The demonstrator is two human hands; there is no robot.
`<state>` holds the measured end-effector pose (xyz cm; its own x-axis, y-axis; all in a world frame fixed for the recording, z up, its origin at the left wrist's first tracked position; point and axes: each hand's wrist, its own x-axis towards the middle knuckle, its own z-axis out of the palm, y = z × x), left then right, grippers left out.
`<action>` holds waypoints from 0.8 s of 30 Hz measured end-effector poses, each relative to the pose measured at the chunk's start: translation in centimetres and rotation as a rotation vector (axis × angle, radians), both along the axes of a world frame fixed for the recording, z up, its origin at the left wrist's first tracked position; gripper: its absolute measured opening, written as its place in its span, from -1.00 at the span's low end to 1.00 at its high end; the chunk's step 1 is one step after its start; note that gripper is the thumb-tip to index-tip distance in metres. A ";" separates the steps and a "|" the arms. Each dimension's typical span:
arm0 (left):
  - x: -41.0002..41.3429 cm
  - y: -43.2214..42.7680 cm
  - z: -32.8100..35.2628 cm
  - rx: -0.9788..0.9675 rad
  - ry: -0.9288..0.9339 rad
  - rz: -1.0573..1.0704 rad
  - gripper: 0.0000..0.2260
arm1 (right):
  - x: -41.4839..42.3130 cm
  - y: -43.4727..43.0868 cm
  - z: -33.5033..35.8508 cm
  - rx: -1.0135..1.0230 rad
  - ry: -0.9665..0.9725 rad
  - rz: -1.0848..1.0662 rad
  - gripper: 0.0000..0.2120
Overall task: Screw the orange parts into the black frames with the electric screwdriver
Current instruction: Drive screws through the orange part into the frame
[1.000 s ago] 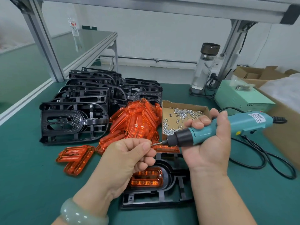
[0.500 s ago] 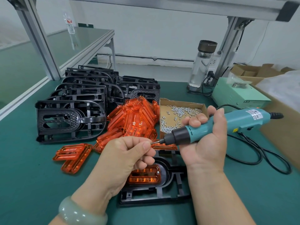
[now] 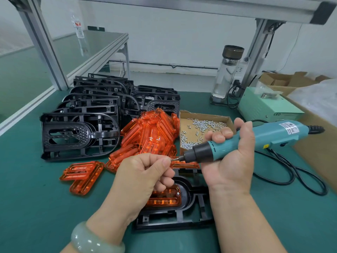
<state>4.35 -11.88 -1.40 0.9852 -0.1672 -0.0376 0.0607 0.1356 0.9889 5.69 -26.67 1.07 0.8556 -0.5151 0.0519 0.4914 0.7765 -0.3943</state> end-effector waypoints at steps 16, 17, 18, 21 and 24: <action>-0.1 0.8 0.1 -0.042 0.018 -0.107 -0.68 | -0.2 -0.2 -0.2 0.000 0.013 -0.023 -0.84; -0.1 1.0 0.2 -0.058 0.029 -0.115 -0.68 | -0.2 -0.3 -0.2 0.009 0.010 -0.024 -0.85; -0.1 1.1 0.2 -0.065 0.036 -0.119 -0.68 | -0.2 -0.4 -0.2 0.016 0.006 -0.023 -0.86; 0.1 1.2 0.1 -0.056 0.056 -0.087 -0.77 | -0.2 -0.4 -0.3 0.012 0.005 -0.022 -0.86; 0.1 0.9 -0.1 -0.015 0.063 -0.054 -0.95 | -0.2 -0.1 -0.4 -0.010 0.012 -0.006 -0.82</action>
<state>4.47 -10.95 -1.48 0.9704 -0.2214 -0.0964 0.1306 0.1453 0.9807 5.49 -26.74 0.72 0.8532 -0.5195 0.0466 0.4909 0.7697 -0.4082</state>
